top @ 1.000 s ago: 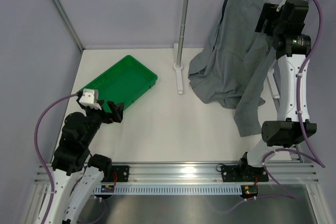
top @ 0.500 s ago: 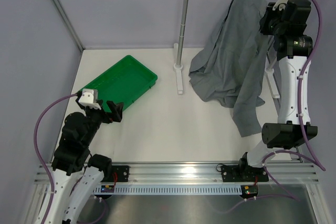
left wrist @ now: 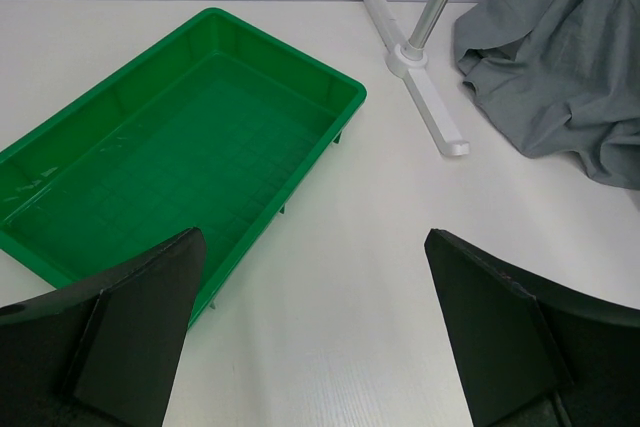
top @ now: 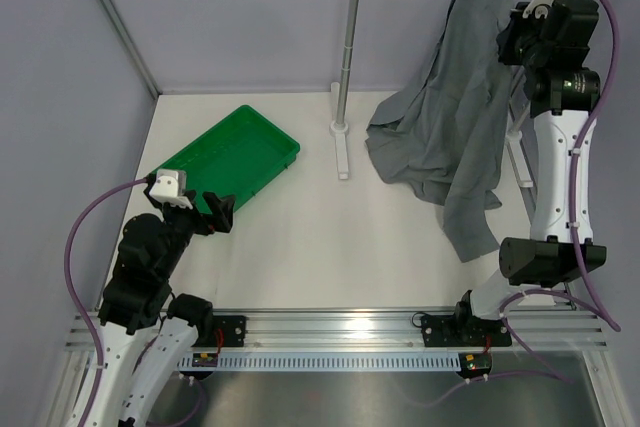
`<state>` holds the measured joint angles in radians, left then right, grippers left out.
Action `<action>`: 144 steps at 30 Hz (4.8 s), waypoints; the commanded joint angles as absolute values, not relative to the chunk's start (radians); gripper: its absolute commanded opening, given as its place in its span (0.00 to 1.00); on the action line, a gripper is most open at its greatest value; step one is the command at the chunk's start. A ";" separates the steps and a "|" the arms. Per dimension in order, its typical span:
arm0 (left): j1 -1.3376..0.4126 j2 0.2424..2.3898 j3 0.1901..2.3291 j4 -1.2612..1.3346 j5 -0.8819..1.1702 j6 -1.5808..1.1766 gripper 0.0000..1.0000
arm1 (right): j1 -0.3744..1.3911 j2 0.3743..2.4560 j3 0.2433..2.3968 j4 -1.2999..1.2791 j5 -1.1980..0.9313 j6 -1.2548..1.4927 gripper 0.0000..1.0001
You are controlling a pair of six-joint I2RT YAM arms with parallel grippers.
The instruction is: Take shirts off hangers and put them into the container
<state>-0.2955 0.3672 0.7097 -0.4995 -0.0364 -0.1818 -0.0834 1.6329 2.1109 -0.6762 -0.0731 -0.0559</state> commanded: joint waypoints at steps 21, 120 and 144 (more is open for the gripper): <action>-0.301 0.382 0.701 -0.469 -0.037 -0.186 0.99 | -0.080 1.298 1.787 -0.462 -0.153 0.029 0.00; -0.953 1.545 1.577 -0.140 -0.232 -0.226 0.00 | 0.529 0.630 0.799 -0.216 -0.360 0.249 0.30; -0.916 1.266 1.388 -0.146 0.124 0.011 0.00 | 0.529 0.880 0.913 -0.164 -0.606 0.149 0.74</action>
